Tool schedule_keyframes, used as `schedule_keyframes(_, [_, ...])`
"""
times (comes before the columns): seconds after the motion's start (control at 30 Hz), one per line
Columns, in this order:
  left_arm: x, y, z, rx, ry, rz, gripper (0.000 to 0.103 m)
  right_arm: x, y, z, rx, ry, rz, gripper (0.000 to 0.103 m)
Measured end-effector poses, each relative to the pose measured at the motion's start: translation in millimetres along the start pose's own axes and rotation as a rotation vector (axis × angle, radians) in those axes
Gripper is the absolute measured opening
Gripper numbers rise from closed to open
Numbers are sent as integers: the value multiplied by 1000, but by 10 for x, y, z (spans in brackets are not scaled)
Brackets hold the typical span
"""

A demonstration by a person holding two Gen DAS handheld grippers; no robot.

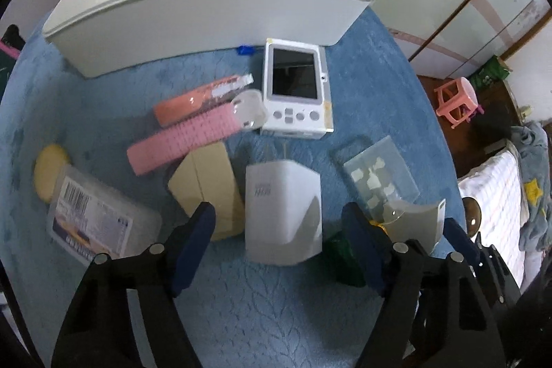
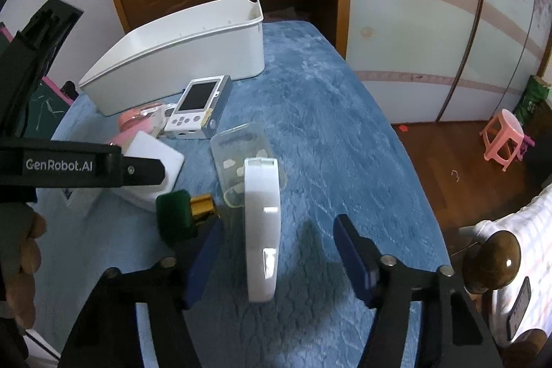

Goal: Organize rigid objects
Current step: 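Grasp the white charger with the left tool while the right tool grasps the white shoe-shaped piece, then carry the white charger in the left tool while the right tool carries the white piece to the bin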

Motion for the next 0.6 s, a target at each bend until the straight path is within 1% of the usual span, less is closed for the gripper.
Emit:
schedule_keyframes(0.03, [5,3,-11,0,-12,2,75,-18,14,-4,-2,-4,2,59])
schedule_keyframes(0.07, [3,12,-31,-5,-31,6,61,-38,26,-8,-5,-6,4,56])
schedule_keyframes(0.1, [-1,23,-72,-19,-35,14,54,-58,36,-16,-9,-7,8,51])
schedule_keyframes(0.13, [-9,17,-108,-34,-36,25,52,-74,43,-20,-14,-7,13,49])
schedule_keyframes(0.2, [-61,-18,-144,-34,-67,59,40,-87,47,-41,-26,-9,18,46])
schedule_keyframes(0.23, [-92,-23,-139,-24,-78,73,39,-92,49,-50,-29,-11,21,45])
schedule_keyframes(0.27, [-110,-23,-144,-13,-86,80,40,-98,47,-56,-31,-9,24,41])
schedule_keyframes(0.3, [-98,-16,-140,-9,-84,74,40,-107,45,-66,-34,-9,30,39])
schedule_keyframes(0.43, [-116,31,-135,12,-81,69,40,-117,48,-110,-56,10,41,38])
schedule_keyframes(0.53, [-142,52,-154,0,-40,68,36,-105,55,-103,-51,19,38,36])
schedule_keyframes(0.6, [-97,45,-148,6,-28,66,36,-53,70,-89,-42,40,27,28])
Point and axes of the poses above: each gripper's, at about its wrist camera, not at the fingertips, and x roughly against the way its jaws point, z to its left, y to its top, the point moved 1 cm from there along -x, roughly the way its jaws point, and after that the axes turned 1 degree about -x, right-handed, at the moved point
